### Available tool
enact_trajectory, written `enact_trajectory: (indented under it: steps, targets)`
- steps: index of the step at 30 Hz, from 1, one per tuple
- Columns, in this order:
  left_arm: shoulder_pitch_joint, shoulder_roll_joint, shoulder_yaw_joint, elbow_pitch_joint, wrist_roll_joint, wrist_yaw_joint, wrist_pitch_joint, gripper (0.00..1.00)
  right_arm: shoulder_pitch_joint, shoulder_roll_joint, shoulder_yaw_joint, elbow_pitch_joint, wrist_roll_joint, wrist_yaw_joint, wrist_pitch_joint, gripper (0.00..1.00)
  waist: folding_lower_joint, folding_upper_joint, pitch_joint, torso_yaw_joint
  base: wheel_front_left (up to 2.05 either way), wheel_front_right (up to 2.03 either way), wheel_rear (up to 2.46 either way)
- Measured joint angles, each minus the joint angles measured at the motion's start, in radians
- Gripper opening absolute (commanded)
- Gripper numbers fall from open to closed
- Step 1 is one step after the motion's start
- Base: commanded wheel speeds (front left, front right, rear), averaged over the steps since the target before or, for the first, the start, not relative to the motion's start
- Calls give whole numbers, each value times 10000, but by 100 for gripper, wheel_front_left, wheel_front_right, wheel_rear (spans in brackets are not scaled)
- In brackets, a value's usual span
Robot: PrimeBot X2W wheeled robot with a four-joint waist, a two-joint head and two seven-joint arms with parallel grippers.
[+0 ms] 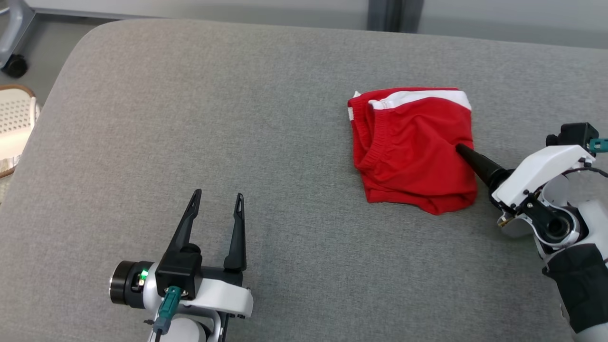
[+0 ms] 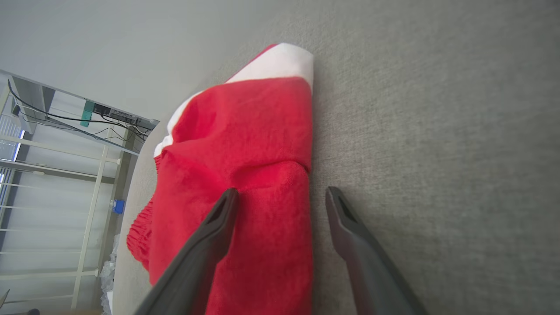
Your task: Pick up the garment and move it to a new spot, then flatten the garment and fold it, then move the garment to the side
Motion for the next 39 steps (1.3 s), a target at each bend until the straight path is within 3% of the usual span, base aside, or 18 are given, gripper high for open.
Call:
enact_trajectory:
  steps: [8,15,16,17,18,28,36,39]
  targets:
    - [-230,0,-247,10,0,92,0,100,-843,38,71,685,817,0,207,100,0,0,372,517,0,0,0]
    - [-304,0,-374,-29,-29,182,0,100,-1401,-38,560,1108,855,-2,261,99,0,0,610,815,0,0,0]
    - [-307,0,-384,-36,-31,184,0,100,-1451,-67,677,1124,815,0,263,43,0,0,636,835,0,0,0]
    - [-314,0,-391,-46,-33,196,0,100,-1488,-121,842,1135,732,0,263,11,0,0,659,849,0,0,0]
    - [-325,0,-389,-48,-36,221,0,100,-1529,-161,993,1122,652,0,236,0,0,0,677,853,0,0,0]
    - [-514,0,-554,0,-15,263,0,100,-1423,-688,2696,750,-48,2,-844,0,0,0,498,494,0,0,0]
    - [-595,-2,-460,-12,153,163,0,100,-1499,-1871,4934,-63,-1331,2,-1685,0,0,0,162,-422,0,0,0]
    - [-795,0,-326,-31,215,104,0,100,-1806,-2623,5641,-535,-1691,2,-1864,0,0,0,102,-1054,0,0,0]
